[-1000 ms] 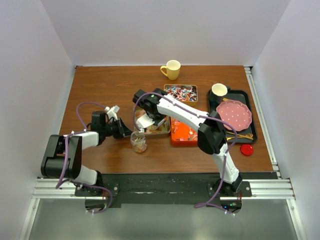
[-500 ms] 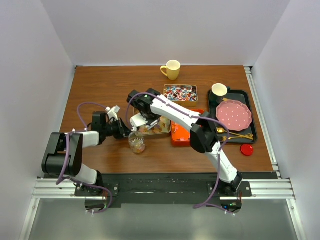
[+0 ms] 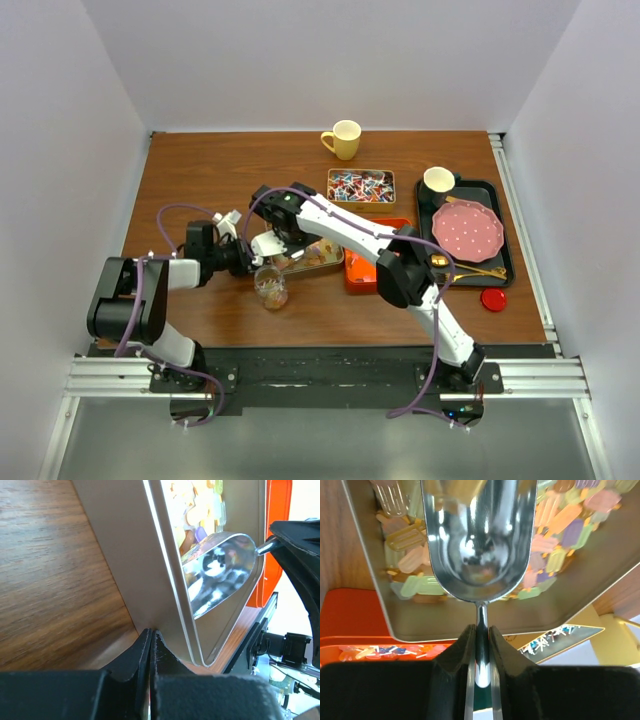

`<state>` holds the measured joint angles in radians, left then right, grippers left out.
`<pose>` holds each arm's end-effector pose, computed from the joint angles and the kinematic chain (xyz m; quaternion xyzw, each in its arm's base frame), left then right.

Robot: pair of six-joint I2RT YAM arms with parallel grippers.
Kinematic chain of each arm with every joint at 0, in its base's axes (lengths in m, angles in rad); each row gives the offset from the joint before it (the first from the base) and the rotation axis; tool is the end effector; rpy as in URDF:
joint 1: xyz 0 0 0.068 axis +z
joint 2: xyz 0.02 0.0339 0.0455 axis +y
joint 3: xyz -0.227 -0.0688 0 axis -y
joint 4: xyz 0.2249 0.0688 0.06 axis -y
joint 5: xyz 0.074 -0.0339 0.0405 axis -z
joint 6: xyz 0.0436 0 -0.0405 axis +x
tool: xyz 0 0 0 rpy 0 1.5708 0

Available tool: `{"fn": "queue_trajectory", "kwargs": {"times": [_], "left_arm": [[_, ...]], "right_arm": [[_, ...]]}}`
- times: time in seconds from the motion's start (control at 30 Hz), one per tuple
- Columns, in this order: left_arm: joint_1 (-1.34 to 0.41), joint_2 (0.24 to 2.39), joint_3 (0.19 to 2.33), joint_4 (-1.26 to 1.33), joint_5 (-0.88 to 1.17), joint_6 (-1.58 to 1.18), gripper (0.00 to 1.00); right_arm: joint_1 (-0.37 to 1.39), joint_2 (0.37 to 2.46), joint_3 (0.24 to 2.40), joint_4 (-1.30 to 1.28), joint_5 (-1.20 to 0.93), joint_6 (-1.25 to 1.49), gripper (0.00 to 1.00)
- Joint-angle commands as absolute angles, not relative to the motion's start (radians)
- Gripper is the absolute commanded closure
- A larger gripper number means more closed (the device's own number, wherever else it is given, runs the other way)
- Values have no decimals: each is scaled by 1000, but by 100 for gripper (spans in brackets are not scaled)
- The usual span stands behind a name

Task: Pack the candies
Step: Scoop the fake candies from the storage box.

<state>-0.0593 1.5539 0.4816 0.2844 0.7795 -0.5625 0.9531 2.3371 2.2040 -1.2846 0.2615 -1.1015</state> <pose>0.2482 -0.0454 0.0972 -0.0725 0.8642 -0.4423 0.2286 0.2559 0.3408 0.1919 -0.8410 0.5198 -0.1353 0.0660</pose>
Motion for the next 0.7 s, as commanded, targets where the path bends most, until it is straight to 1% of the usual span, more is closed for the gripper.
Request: {"fn": "queue_trajectory", "kwargs": {"times": [0.0, 0.1, 0.23, 0.33, 0.37, 0.43, 0.47, 0.67], "left_arm": [[-71, 1560, 528, 353, 847, -591, 96], [-68, 1562, 529, 351, 851, -592, 96], [-60, 1557, 541, 319, 854, -581, 96], [-52, 1552, 561, 273, 853, -557, 86], [-51, 1551, 566, 261, 850, -543, 79], [-46, 1548, 584, 218, 838, -528, 71], [-45, 1545, 591, 209, 833, -514, 66], [-35, 1519, 606, 160, 816, -488, 57]], "right_arm": [[976, 2318, 2138, -1127, 100, -1068, 100], [973, 2332, 2145, -1141, 58, -1031, 100], [936, 2309, 2090, -1082, -18, -971, 100], [901, 2273, 2043, -1017, -104, -936, 100], [893, 2267, 2039, -1009, -126, -928, 100], [874, 2254, 2028, -991, -164, -907, 100], [868, 2247, 2020, -982, -175, -904, 100], [842, 2174, 1927, -899, -227, -884, 100]]}}
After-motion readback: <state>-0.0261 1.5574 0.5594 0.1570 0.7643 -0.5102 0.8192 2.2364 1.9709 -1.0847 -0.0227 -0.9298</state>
